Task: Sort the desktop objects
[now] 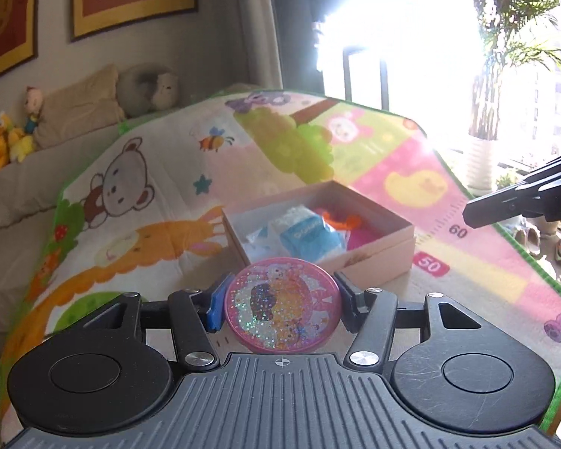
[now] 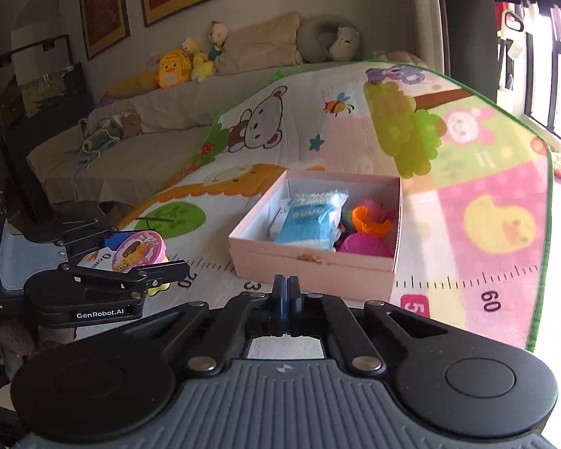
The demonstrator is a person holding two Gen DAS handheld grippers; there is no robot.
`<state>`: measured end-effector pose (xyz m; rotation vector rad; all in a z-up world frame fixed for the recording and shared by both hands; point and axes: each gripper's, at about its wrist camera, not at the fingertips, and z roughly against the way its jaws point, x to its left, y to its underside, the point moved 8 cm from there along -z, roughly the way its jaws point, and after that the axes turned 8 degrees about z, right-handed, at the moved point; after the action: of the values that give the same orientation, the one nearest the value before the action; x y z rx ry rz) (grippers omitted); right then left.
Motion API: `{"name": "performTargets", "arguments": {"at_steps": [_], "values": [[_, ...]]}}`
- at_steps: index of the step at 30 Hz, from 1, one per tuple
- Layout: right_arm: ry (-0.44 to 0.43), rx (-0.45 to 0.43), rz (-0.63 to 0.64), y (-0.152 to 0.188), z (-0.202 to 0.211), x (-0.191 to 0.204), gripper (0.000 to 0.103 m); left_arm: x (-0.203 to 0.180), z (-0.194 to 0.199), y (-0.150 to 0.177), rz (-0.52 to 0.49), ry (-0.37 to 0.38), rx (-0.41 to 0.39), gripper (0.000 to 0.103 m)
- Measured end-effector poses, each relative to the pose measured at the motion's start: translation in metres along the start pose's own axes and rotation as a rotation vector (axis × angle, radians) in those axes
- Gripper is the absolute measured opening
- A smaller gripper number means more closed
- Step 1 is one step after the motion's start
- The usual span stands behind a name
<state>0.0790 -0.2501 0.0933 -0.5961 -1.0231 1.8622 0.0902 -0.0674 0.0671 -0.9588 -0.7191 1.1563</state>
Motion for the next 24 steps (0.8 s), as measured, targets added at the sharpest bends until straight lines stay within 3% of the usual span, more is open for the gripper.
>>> {"name": "performTargets", "arguments": {"at_steps": [2, 5, 9, 14, 15, 18, 19, 24], "values": [[-0.009, 0.003, 0.006, -0.007, 0.001, -0.003, 0.001, 0.0, -0.003, -0.008, 0.0, -0.016, -0.013, 0.061], [-0.039, 0.074, 0.046, 0.015, -0.001, 0.005, 0.003, 0.001, -0.008, 0.008, 0.015, -0.014, 0.029, 0.061], [-0.063, 0.193, 0.042, 0.069, 0.001, 0.012, 0.041, 0.003, -0.016, 0.054, 0.074, 0.007, 0.158, 0.061], [-0.068, 0.331, 0.038, 0.125, -0.006, 0.024, 0.041, 0.0, -0.016, 0.091, 0.091, 0.019, 0.236, 0.062], [-0.061, 0.346, 0.042, 0.131, -0.009, 0.025, 0.039, 0.001, -0.013, 0.094, 0.092, 0.025, 0.241, 0.068], [-0.037, 0.357, 0.075, 0.134, -0.017, 0.028, 0.023, 0.003, -0.003, 0.098, 0.073, 0.023, 0.236, 0.08], [-0.04, 0.357, 0.097, 0.133, -0.018, 0.03, 0.012, 0.003, -0.001, 0.099, 0.064, 0.022, 0.237, 0.081], [-0.055, 0.341, 0.144, 0.128, -0.023, 0.042, 0.011, -0.004, 0.007, 0.106, 0.036, 0.032, 0.261, 0.087]]}}
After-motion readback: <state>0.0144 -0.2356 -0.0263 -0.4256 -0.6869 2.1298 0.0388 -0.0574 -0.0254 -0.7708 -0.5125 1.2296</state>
